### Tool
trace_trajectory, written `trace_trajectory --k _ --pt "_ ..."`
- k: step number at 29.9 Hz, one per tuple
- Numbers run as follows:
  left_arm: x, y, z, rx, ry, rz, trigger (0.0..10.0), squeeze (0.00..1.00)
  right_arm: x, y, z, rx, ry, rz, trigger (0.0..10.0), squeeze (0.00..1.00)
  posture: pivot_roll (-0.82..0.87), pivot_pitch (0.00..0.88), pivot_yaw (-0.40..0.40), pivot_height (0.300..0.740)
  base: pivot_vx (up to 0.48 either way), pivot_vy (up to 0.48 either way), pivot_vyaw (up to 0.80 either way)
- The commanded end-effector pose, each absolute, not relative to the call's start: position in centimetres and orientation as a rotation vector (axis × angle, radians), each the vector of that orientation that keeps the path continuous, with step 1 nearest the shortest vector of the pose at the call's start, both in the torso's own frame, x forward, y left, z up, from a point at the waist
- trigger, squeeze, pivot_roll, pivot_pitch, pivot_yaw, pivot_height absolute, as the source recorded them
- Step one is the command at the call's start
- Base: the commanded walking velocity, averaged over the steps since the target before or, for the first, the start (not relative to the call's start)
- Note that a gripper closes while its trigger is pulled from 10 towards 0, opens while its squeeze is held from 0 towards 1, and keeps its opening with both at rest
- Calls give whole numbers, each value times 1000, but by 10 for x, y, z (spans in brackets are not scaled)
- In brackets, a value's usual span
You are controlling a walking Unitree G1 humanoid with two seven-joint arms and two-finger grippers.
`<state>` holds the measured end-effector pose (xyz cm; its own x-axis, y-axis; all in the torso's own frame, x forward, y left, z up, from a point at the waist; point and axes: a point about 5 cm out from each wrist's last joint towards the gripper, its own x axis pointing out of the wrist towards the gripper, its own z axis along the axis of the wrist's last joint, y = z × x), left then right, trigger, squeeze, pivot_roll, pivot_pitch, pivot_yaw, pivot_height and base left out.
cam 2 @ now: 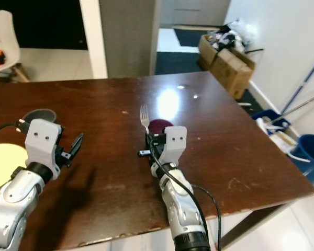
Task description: Setting the table
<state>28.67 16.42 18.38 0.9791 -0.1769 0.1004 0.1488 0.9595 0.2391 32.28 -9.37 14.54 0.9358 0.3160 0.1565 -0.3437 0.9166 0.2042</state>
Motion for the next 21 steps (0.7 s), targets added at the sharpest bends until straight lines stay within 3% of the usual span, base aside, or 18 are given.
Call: trace_trajectory --k 1,15,21 --pt "287 165 181 245 -110 -158 10000 0 323 -94 143 232 -115 329 10000 0 93 24 64 740 0 0 781" --pt "287 165 180 250 -103 -159 10000 0 323 -96 142 234 -109 309 10000 0 93 26 69 740 0 0 771" --pt "289 164 179 252 -98 -158 10000 0 324 -98 143 247 -111 290 10000 0 90 27 69 740 0 0 0"
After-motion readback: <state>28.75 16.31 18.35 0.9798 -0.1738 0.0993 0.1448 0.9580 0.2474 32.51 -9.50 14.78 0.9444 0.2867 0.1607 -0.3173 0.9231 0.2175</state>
